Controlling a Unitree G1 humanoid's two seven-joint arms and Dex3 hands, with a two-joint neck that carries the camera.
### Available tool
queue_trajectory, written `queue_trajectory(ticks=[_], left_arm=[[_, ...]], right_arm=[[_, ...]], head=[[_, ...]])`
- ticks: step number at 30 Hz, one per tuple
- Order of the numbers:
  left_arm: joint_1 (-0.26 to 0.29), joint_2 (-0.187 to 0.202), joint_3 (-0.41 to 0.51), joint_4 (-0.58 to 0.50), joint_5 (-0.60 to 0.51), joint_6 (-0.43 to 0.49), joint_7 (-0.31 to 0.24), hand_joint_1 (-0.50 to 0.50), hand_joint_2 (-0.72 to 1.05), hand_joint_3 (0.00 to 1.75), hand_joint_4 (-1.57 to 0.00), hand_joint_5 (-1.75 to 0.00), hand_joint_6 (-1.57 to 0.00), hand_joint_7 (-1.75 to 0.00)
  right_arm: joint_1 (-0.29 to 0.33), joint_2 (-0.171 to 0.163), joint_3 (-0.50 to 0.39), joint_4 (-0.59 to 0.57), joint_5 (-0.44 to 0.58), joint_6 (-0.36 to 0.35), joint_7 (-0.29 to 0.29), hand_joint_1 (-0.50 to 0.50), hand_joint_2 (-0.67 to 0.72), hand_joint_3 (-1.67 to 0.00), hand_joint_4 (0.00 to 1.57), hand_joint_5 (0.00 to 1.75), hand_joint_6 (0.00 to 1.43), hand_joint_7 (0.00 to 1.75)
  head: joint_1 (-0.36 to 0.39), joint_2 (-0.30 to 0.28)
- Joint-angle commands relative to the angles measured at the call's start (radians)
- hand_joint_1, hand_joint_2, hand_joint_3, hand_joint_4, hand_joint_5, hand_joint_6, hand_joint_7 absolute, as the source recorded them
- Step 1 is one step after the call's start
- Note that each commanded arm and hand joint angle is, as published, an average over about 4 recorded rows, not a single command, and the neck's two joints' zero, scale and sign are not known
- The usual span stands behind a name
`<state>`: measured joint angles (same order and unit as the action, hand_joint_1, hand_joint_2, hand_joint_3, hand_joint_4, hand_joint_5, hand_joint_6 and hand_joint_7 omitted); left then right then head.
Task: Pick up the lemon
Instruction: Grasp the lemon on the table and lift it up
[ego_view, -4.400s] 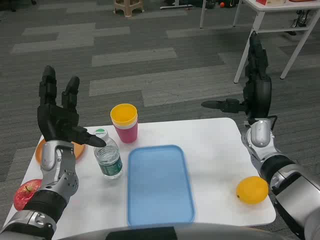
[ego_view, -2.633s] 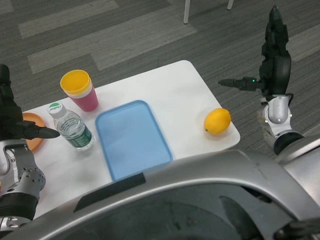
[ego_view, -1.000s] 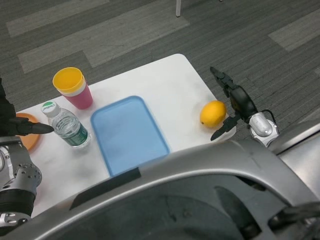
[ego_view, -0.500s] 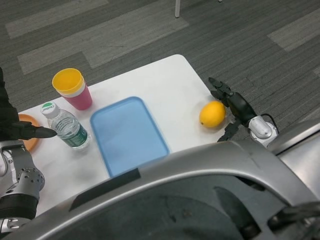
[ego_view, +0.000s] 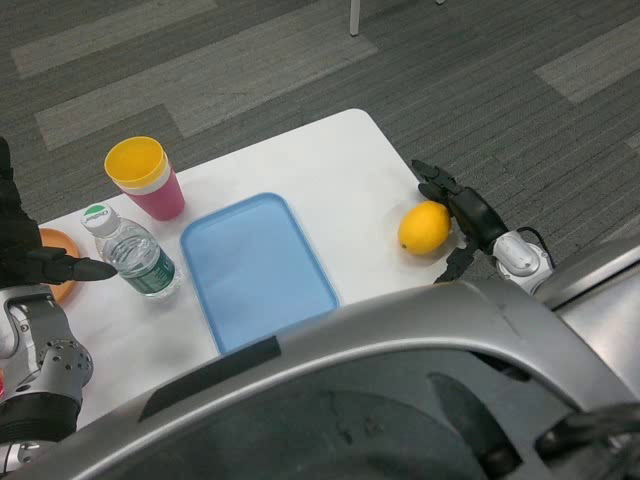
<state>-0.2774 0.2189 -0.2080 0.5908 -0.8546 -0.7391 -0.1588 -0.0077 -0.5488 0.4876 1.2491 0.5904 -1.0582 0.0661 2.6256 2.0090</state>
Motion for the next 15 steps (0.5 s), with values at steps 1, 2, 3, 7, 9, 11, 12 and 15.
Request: queue_trajectory(ticks=[1, 2, 3, 7, 9, 11, 12, 15], left_arm=[[0.004, 0.003, 0.002, -0.006, 0.003, 0.003, -0.002, -0.26, -0.64, 0.09, 0.00, -0.72, -0.03, -0.14], [0.004, 0.003, 0.002, -0.006, 0.003, 0.003, -0.002, -0.26, -0.64, 0.09, 0.00, -0.72, -0.03, -0.14], [0.004, 0.004, 0.002, -0.006, 0.003, 0.003, -0.002, -0.26, -0.64, 0.09, 0.00, -0.72, -0.03, -0.14], [0.004, 0.005, 0.002, -0.006, 0.003, 0.003, -0.002, -0.26, -0.64, 0.04, 0.00, -0.72, -0.03, -0.14], [0.004, 0.005, 0.002, -0.006, 0.003, 0.003, -0.002, -0.26, -0.64, 0.09, 0.00, -0.72, -0.03, -0.14], [0.003, 0.006, 0.002, -0.006, 0.003, 0.003, -0.001, -0.26, -0.64, 0.09, 0.00, -0.72, -0.03, -0.14], [0.003, 0.006, 0.002, -0.006, 0.003, 0.003, -0.001, -0.26, -0.64, 0.09, 0.00, -0.72, -0.03, -0.14], [0.003, 0.007, 0.001, -0.006, 0.003, 0.003, -0.001, -0.26, -0.64, 0.09, 0.00, -0.72, -0.03, -0.14]], right_arm=[[0.003, 0.016, 0.012, 0.011, -0.001, 0.031, 0.009, -0.46, 0.28, -0.12, 0.69, 0.41, 0.00, 0.00], [0.002, 0.016, 0.012, 0.012, -0.001, 0.032, 0.009, -0.46, 0.28, -0.10, 0.71, 0.44, 0.00, 0.00], [0.000, 0.017, 0.012, 0.013, -0.001, 0.033, 0.009, -0.46, 0.28, -0.10, 0.72, 0.46, 0.00, 0.00], [-0.003, 0.018, 0.015, 0.018, -0.001, 0.038, 0.009, -0.46, 0.22, -0.08, 0.77, 0.48, 0.00, 0.07], [-0.005, 0.019, 0.016, 0.020, -0.001, 0.039, 0.009, -0.45, 0.15, -0.10, 0.82, 0.53, 0.03, 0.12], [-0.008, 0.020, 0.019, 0.025, -0.001, 0.041, 0.009, -0.43, 0.04, -0.14, 0.91, 0.61, 0.11, 0.24], [-0.009, 0.020, 0.020, 0.026, -0.001, 0.043, 0.010, -0.42, 0.00, -0.16, 0.94, 0.63, 0.17, 0.31], [-0.014, 0.018, 0.022, 0.027, -0.001, 0.052, 0.023, -0.42, -0.11, -0.20, 1.02, 0.80, 0.29, 0.58]], head=[[0.000, -0.002], [0.000, -0.003], [0.000, -0.004], [-0.001, -0.007], [-0.001, -0.011], [-0.001, -0.011], [-0.003, -0.014], [-0.008, -0.021]])
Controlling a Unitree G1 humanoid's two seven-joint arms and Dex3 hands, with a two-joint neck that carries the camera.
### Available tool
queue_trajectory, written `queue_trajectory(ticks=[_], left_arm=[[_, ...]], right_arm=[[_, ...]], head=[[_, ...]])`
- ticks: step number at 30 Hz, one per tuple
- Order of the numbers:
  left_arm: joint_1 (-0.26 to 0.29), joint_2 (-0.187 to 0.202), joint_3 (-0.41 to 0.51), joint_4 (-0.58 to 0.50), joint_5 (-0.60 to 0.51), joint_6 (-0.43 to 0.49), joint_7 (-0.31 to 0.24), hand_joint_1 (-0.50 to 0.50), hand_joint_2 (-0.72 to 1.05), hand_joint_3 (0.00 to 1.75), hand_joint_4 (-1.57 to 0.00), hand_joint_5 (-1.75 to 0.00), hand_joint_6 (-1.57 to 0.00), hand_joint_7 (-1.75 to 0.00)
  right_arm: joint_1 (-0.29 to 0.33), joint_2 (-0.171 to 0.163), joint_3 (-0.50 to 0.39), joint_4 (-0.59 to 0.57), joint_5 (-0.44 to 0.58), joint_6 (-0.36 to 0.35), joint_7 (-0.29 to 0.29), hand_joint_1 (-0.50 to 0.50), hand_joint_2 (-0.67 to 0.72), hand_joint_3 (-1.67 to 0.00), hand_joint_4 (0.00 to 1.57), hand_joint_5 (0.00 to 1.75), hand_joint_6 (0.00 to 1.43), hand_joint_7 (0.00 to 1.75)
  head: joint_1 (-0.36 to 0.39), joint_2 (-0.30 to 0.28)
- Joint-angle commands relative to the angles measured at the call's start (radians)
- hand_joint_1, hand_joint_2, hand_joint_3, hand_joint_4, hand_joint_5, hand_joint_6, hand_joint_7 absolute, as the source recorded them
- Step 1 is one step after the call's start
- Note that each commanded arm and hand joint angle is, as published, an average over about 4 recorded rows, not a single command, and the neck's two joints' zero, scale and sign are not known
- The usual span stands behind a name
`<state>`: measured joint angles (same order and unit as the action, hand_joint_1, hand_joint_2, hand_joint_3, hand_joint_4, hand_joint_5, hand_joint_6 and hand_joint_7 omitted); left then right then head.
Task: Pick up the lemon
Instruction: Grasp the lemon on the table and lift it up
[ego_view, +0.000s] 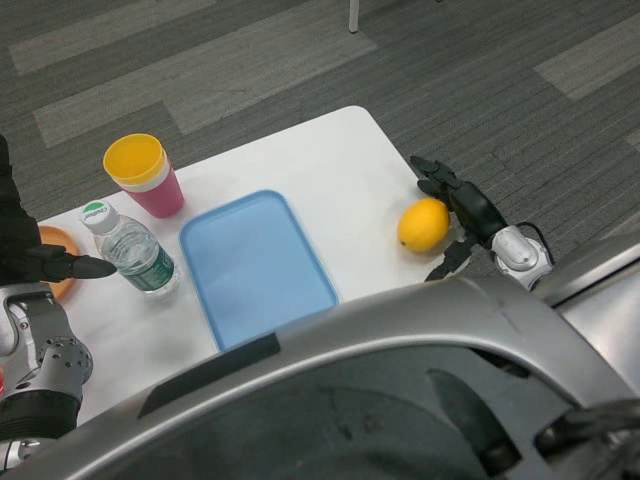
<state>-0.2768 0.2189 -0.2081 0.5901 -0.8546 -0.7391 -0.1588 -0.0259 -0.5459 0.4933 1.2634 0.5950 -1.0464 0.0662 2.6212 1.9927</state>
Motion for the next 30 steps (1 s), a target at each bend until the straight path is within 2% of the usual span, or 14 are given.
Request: queue_trajectory(ticks=[1, 5, 8, 11, 14, 17, 21, 25, 27, 30], left_arm=[[0.002, 0.007, 0.002, -0.006, 0.003, 0.003, -0.002, -0.26, -0.64, 0.09, 0.00, -0.72, -0.03, -0.14], [0.002, 0.007, 0.003, -0.006, 0.004, 0.003, -0.002, -0.26, -0.64, 0.09, 0.00, -0.72, -0.03, -0.14], [0.002, 0.006, 0.003, -0.006, 0.005, 0.003, -0.002, -0.26, -0.64, 0.09, 0.00, -0.72, -0.03, -0.14], [0.002, 0.005, 0.003, -0.006, 0.005, 0.003, -0.002, -0.26, -0.64, 0.09, 0.00, -0.72, -0.03, -0.14], [0.002, 0.005, 0.003, -0.006, 0.005, 0.003, -0.002, -0.26, -0.64, 0.09, 0.00, -0.72, -0.03, -0.14], [0.002, 0.005, 0.001, -0.006, 0.005, 0.003, -0.002, -0.26, -0.64, 0.09, 0.00, -0.72, -0.03, -0.14], [0.002, 0.005, 0.002, -0.006, 0.005, 0.003, -0.002, -0.26, -0.64, 0.09, 0.00, -0.72, -0.03, -0.14], [0.002, 0.005, 0.001, -0.006, 0.005, 0.003, -0.002, -0.26, -0.64, 0.09, 0.00, -0.72, -0.03, -0.14], [0.002, 0.005, 0.001, -0.006, 0.005, 0.003, -0.002, -0.26, -0.64, 0.09, 0.00, -0.72, -0.03, -0.14], [0.002, 0.005, 0.001, -0.006, 0.005, 0.003, -0.002, -0.26, -0.64, 0.09, 0.00, -0.72, -0.03, -0.14]], right_arm=[[0.003, 0.014, 0.016, 0.013, -0.006, 0.044, 0.028, -0.41, -0.16, -0.22, 1.04, 0.85, 0.32, 0.66], [-0.003, 0.014, 0.016, 0.021, -0.006, 0.058, 0.051, -0.30, -0.29, -0.26, 1.15, 1.16, 0.66, 1.29], [-0.008, 0.014, 0.020, 0.024, -0.006, 0.067, 0.062, -0.28, -0.34, -0.32, 1.17, 1.28, 0.76, 1.48], [-0.016, 0.017, 0.033, 0.041, -0.006, 0.074, 0.066, -0.21, -0.35, -0.38, 1.15, 1.36, 0.83, 1.62], [-0.027, 0.021, 0.047, 0.067, -0.006, 0.081, 0.069, -0.17, -0.38, -0.40, 1.14, 1.38, 0.86, 1.68], [-0.036, 0.021, 0.058, 0.088, -0.006, 0.091, 0.070, -0.17, -0.41, -0.40, 1.14, 1.45, 0.86, 1.68], [-0.040, 0.020, 0.063, 0.105, -0.006, 0.097, 0.070, -0.17, -0.41, -0.40, 1.14, 1.43, 0.88, 1.68], [-0.044, 0.019, 0.075, 0.119, -0.006, 0.106, 0.070, -0.21, -0.40, -0.44, 1.12, 1.45, 0.83, 1.68], [-0.048, 0.018, 0.082, 0.130, -0.006, 0.112, 0.070, -0.16, -0.41, -0.48, 1.11, 1.45, 0.86, 1.68], [-0.051, 0.016, 0.101, 0.131, -0.006, 0.117, 0.078, -0.07, -0.41, -0.54, 1.16, 1.53, 1.00, 1.68]], head=[[-0.003, -0.004], [0.001, -0.004], [0.000, -0.007], [-0.001, -0.009], [-0.001, -0.009], [-0.001, -0.009], [-0.001, -0.014], [-0.002, -0.016], [-0.002, -0.016], [-0.002, -0.016]])
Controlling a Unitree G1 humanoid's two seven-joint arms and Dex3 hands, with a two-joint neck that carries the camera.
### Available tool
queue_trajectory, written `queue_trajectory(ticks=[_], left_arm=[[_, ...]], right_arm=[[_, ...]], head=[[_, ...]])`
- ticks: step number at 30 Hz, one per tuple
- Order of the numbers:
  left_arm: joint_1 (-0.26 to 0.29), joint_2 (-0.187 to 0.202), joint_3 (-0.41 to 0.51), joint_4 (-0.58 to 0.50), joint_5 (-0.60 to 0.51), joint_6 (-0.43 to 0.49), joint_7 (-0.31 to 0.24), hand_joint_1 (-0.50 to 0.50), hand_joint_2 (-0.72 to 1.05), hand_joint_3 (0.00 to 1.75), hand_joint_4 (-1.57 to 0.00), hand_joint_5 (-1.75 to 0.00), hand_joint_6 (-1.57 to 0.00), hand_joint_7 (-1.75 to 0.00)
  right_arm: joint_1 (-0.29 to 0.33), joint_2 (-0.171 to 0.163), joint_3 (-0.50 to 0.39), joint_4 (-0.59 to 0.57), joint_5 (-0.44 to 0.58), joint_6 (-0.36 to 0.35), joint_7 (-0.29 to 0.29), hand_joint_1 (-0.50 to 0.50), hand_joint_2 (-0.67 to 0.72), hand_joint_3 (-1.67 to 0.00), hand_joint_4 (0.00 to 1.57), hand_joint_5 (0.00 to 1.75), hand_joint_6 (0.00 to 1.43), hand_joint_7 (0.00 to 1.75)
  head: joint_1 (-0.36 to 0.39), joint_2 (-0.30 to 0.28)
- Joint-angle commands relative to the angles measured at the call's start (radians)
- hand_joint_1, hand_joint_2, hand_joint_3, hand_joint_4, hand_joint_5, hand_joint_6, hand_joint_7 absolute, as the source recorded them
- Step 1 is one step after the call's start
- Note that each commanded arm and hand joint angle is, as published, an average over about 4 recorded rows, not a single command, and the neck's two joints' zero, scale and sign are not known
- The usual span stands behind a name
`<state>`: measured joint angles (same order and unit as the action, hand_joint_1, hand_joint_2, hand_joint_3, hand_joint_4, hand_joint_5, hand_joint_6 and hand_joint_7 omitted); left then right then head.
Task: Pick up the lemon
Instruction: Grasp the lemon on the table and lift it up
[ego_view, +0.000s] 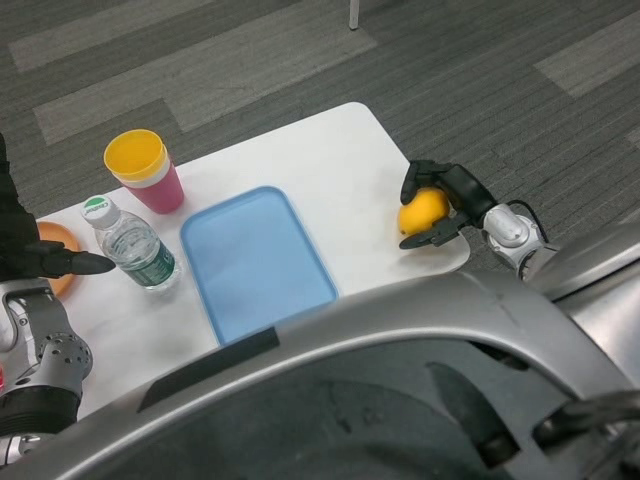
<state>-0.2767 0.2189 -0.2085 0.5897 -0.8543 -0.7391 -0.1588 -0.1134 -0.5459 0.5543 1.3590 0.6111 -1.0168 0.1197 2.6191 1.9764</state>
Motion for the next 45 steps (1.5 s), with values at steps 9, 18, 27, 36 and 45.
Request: queue_trajectory(ticks=[9, 18, 27, 36, 45], left_arm=[[0.002, 0.004, 0.001, -0.006, 0.005, 0.003, -0.002, -0.26, -0.64, 0.09, 0.00, -0.72, -0.03, -0.14], [0.002, 0.003, 0.003, -0.014, 0.009, 0.003, -0.001, -0.26, -0.64, 0.09, 0.00, -0.72, -0.03, -0.14], [0.002, 0.002, 0.002, -0.016, 0.012, 0.002, -0.001, -0.23, -0.64, 0.09, 0.00, -0.72, -0.03, -0.14], [0.002, 0.001, 0.004, -0.019, 0.016, 0.003, -0.001, -0.23, -0.64, 0.07, 0.00, -0.72, -0.03, -0.14], [-0.005, -0.001, -0.021, -0.020, 0.018, 0.003, -0.001, -0.27, -0.64, 0.09, 0.00, -0.72, -0.03, -0.14]], right_arm=[[0.034, 0.008, 0.015, -0.047, -0.022, 0.075, 0.049, -0.04, -0.41, -0.48, 1.23, 1.55, 1.06, 1.68], [0.023, 0.001, -0.022, -0.228, -0.024, 0.066, 0.042, -0.04, -0.41, -0.48, 1.22, 1.55, 1.03, 1.68], [-0.033, -0.011, 0.037, -0.396, -0.032, 0.066, -0.019, 0.00, -0.41, -0.48, 1.21, 1.55, 1.03, 1.68], [-0.069, -0.025, 0.056, -0.556, -0.035, 0.042, -0.135, -0.04, -0.41, -0.56, 1.23, 1.55, 1.04, 1.68], [-0.209, 0.009, 0.079, -0.543, -0.045, -0.060, -0.281, -0.04, -0.41, -0.56, 1.23, 1.55, 1.10, 1.68]], head=[[0.008, 0.004], [0.020, 0.027], [0.030, 0.048], [0.078, 0.140], [0.141, 0.310]])
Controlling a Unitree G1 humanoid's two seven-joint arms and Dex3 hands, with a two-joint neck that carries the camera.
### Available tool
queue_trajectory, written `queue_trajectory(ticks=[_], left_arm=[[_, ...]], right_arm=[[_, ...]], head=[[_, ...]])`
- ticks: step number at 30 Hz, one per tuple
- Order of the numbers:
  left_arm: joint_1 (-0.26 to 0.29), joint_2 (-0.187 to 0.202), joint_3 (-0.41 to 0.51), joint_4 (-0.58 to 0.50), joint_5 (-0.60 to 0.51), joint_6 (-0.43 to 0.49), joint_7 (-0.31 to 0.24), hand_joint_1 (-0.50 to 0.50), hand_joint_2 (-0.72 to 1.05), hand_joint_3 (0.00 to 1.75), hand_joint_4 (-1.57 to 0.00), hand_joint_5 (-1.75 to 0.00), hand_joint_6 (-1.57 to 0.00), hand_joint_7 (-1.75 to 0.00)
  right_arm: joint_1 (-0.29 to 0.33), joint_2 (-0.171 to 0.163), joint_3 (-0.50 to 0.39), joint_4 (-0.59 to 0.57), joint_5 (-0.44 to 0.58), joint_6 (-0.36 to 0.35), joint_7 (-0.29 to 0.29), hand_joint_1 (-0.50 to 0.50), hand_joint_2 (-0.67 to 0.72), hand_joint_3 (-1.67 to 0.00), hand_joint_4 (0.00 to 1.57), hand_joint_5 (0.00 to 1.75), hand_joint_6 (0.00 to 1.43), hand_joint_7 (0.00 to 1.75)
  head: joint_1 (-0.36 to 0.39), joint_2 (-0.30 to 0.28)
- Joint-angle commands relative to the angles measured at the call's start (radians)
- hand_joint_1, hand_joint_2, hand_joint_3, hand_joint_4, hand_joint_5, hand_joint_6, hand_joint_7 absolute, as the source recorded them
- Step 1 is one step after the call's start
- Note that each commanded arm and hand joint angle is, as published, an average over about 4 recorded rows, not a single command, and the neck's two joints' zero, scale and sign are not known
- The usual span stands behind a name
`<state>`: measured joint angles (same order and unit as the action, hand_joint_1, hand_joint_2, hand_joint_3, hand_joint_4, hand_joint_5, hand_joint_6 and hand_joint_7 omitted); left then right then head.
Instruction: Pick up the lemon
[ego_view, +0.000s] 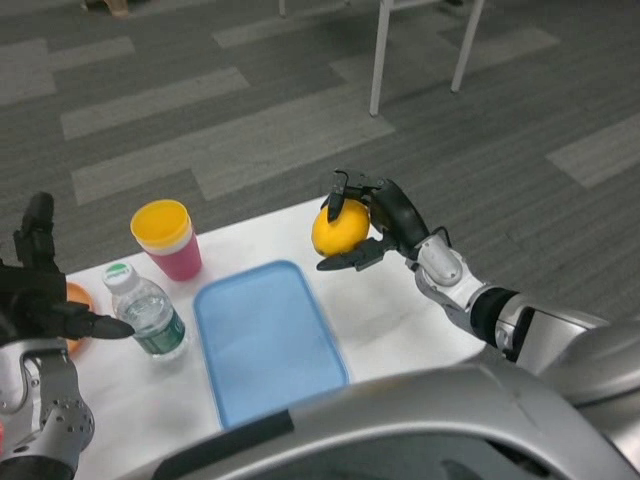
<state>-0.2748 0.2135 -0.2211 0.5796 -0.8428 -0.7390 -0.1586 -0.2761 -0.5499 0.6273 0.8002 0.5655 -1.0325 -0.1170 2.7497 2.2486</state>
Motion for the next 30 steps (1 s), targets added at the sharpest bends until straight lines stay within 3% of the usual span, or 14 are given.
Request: queue_trajectory(ticks=[1, 6, 16, 30], left_arm=[[-0.007, 0.004, -0.010, -0.011, 0.007, 0.003, -0.002, -0.27, -0.64, 0.09, 0.00, -0.72, -0.03, -0.14], [-0.006, -0.002, -0.019, -0.019, 0.007, 0.003, -0.003, -0.28, -0.64, 0.09, 0.00, -0.72, -0.03, -0.14], [-0.017, -0.010, -0.017, -0.024, 0.065, 0.009, -0.001, -0.26, -0.64, 0.09, 0.00, -0.72, 0.00, -0.14], [-0.024, -0.013, -0.020, -0.024, 0.099, 0.024, -0.003, -0.28, -0.64, 0.09, 0.00, -0.72, 0.00, -0.14]], right_arm=[[-0.056, 0.016, 0.006, 0.021, 0.001, -0.055, -0.059, -0.04, -0.41, -0.56, 1.23, 1.55, 1.11, 1.68], [-0.104, 0.012, 0.044, 0.042, 0.001, -0.091, -0.121, -0.05, -0.41, -0.56, 1.28, 1.55, 1.14, 1.69], [-0.109, 0.005, 0.061, 0.032, 0.001, -0.116, -0.172, -0.08, -0.45, -0.56, 1.26, 1.55, 1.14, 1.68], [-0.109, 0.000, 0.061, 0.030, 0.001, -0.130, -0.196, -0.08, -0.45, -0.56, 1.26, 1.55, 1.14, 1.69]], head=[[0.016, 0.060], [0.020, 0.135], [0.031, 0.212], [0.051, 0.219]])
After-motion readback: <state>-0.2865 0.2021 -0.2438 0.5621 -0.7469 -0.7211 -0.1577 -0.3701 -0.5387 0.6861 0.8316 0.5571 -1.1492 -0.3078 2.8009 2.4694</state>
